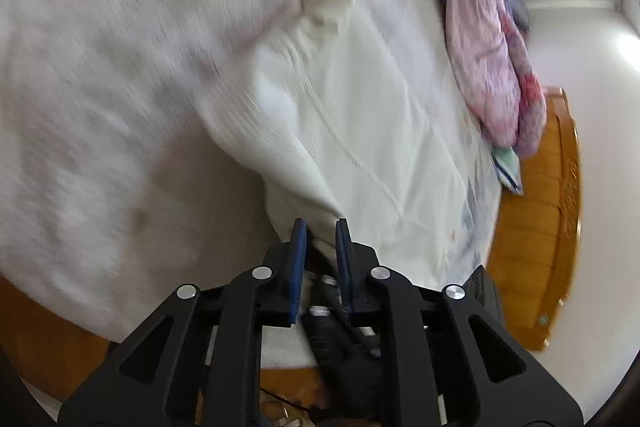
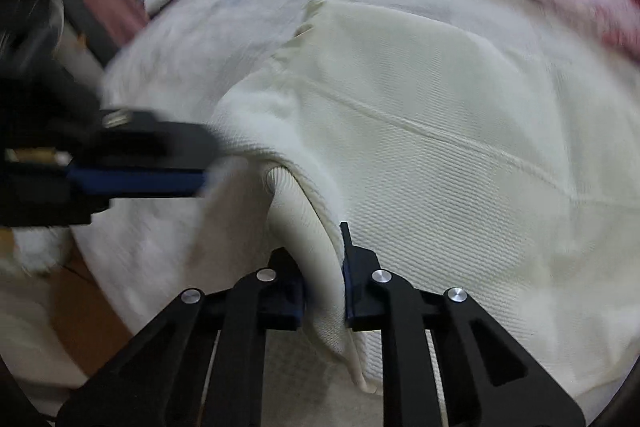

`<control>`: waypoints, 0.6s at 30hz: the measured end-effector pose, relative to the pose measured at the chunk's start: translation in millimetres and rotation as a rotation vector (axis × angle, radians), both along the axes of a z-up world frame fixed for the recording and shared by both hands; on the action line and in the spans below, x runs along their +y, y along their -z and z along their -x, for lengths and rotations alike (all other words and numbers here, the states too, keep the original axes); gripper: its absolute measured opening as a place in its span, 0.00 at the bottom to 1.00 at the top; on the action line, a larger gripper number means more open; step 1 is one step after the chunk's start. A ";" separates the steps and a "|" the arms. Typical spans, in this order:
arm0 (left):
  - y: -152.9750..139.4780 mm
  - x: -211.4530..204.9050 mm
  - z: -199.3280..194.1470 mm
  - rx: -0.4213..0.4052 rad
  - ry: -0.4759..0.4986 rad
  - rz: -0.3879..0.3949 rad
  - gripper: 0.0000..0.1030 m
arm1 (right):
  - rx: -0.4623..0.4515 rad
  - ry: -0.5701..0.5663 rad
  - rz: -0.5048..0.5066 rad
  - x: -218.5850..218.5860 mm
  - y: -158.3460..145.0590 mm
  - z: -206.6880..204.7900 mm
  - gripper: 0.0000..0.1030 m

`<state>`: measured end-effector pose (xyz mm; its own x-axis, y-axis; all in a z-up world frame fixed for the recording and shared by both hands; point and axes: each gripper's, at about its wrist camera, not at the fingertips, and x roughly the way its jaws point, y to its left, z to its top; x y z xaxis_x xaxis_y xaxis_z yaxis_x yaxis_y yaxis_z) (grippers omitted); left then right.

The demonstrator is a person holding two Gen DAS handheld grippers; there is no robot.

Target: Fold large clothes

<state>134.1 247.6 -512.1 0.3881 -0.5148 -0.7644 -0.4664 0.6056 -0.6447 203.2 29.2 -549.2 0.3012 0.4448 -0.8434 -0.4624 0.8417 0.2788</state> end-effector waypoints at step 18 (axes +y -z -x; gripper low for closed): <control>-25.1 -172.4 -83.3 -0.064 0.177 -0.312 0.53 | 0.182 0.915 -0.698 -345.8 -38.2 1.5 0.11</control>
<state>217.4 75.2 -486.9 0.3662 -0.3239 -0.8724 -0.3012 0.8457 -0.4404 201.7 -316.6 -511.0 0.6500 0.5082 -0.5650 0.3329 0.4779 0.8129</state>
